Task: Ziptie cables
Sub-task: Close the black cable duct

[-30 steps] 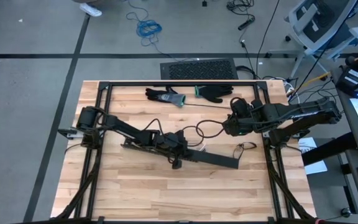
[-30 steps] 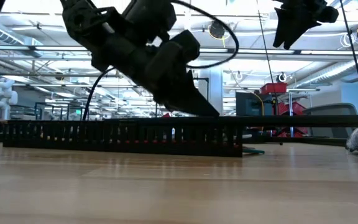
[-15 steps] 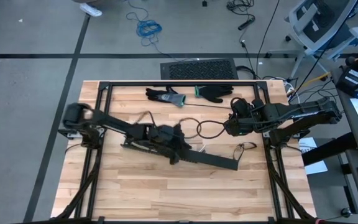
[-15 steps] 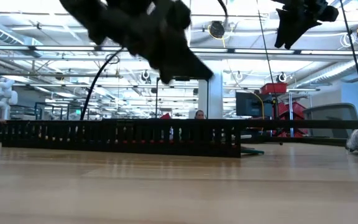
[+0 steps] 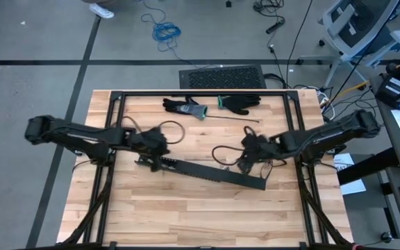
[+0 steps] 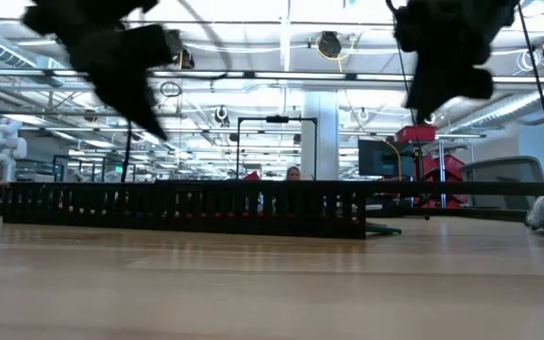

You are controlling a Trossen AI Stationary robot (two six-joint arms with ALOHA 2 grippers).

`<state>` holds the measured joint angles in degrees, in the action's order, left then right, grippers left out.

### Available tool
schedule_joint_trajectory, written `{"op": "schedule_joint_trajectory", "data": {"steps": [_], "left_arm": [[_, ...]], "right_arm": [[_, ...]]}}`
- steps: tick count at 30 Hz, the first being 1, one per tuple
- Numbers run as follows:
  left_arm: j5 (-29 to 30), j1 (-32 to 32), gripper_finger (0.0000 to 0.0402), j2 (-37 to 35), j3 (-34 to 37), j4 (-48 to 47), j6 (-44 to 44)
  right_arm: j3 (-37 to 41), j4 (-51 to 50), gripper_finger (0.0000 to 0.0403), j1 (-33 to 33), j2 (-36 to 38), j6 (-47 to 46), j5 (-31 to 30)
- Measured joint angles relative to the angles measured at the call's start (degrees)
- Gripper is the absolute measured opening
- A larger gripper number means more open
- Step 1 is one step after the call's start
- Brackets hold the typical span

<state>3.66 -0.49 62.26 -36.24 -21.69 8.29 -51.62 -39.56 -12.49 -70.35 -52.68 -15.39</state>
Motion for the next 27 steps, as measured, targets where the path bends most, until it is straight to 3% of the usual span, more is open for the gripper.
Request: {"op": "schedule_joint_trajectory", "data": {"steps": [4, 10, 15, 21, 27], "left_arm": [[1.8, 0.0, 0.0, -8.8, 3.8, -5.0, 6.0], [7.9, 0.0, 0.0, -15.5, 4.1, -6.1, 6.0], [8.6, 0.0, 0.0, -15.3, 4.1, -7.2, 6.4], [8.7, 0.0, 0.0, -14.3, 4.2, -6.7, 6.2], [8.7, 0.0, 0.0, -14.2, 4.1, -6.7, 5.9]], "right_arm": [[2.1, 16.5, 0.0179, -0.7, -4.6, 2.6, 0.7], [-4.1, 24.4, 0.0207, -0.2, -16.6, 19.0, 0.7], [-13.3, 21.7, 0.025, 0.1, -26.2, 27.0, 0.8], [-22.9, 10.3, 0.0297, 1.2, -32.8, 26.4, 0.7], [-24.9, 7.4, 0.0324, 2.4, -34.4, 21.2, 4.2]]}}
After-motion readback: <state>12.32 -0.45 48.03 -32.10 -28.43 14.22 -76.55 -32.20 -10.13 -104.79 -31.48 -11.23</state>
